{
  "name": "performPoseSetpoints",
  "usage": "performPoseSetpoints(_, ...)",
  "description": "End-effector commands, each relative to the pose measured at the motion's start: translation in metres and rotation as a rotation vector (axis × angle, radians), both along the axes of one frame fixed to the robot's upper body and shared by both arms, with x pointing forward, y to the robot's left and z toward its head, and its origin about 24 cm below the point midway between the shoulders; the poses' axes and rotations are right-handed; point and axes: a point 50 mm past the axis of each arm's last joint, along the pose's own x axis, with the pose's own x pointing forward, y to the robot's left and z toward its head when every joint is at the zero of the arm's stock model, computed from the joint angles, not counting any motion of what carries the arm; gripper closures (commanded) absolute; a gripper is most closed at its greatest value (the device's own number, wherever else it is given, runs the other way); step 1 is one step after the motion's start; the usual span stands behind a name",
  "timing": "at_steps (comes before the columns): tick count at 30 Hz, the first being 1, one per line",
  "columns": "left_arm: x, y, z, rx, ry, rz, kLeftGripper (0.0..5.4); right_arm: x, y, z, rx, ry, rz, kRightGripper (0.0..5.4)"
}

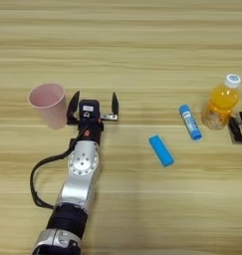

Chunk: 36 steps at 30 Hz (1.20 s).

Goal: Move the objects on the table

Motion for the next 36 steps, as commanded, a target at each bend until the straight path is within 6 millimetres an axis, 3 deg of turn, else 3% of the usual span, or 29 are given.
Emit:
performPoseSetpoints(1,0.002,0.0,0.003,0.002,-0.014,-0.003,0.0,-0.01,0.006,-0.022,0.067,0.112,0.006,0.97)
performPoseSetpoints(18,0.002,0.0,0.004,0.002,-0.016,-0.002,0.0,-0.011,0.007,-0.023,0.079,0.115,0.009,2.92)
performPoseSetpoints(36,0.002,-0.002,0.005,-0.001,-0.02,0.001,0.0,-0.036,0.016,-0.005,0.082,0.069,0.037,2.92)
